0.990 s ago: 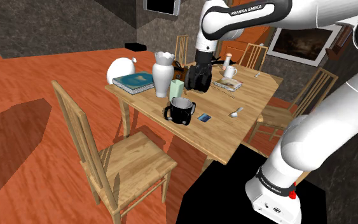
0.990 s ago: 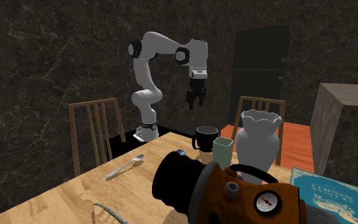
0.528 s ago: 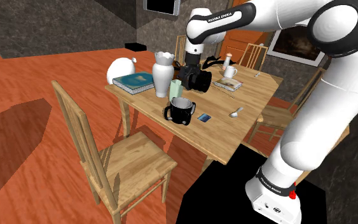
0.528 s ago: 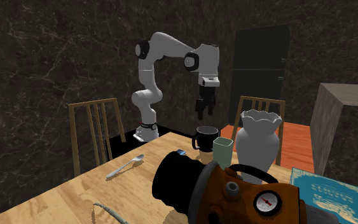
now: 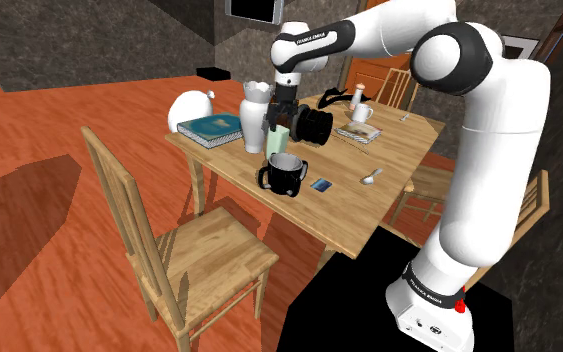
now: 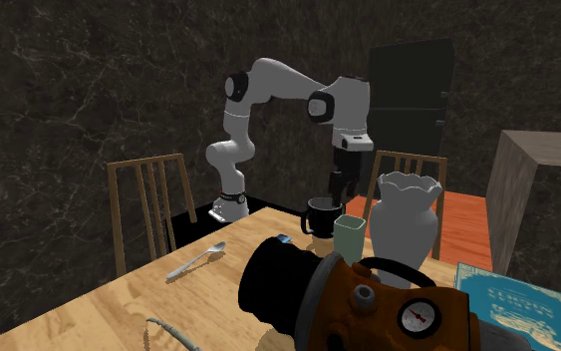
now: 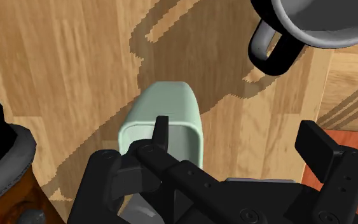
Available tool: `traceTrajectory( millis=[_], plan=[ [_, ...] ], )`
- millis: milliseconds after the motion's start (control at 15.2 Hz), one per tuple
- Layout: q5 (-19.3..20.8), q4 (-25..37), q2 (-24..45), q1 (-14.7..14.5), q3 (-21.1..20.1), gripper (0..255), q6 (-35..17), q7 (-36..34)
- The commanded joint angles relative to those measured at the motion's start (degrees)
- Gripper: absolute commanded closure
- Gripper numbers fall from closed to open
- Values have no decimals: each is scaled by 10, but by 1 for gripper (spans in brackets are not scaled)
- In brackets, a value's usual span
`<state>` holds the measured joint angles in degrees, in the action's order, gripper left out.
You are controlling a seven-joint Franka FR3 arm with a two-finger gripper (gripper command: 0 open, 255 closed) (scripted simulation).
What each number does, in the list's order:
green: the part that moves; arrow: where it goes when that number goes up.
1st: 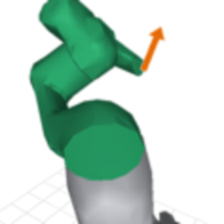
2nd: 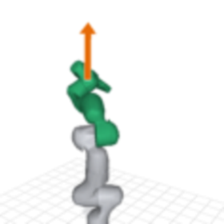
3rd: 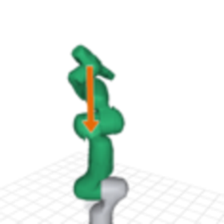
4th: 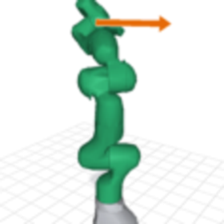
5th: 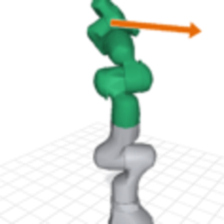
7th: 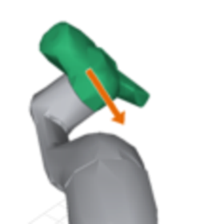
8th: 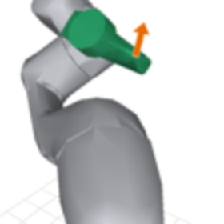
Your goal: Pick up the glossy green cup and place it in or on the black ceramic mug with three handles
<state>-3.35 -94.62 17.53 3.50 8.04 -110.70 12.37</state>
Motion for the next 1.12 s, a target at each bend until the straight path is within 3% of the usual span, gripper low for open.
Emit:
traceTrajectory(
  millis=[0, 132, 660, 1056],
  plan=[
    [-6, 58, 52, 7, 0, 0, 4, 10],
    [-10, 122, 101, 14, -1, 0, 16, 18],
    [-12, 84, 114, 14, -3, 0, -35, 19],
    [-12, 84, 115, 14, -3, 0, -35, 19]
  ],
)
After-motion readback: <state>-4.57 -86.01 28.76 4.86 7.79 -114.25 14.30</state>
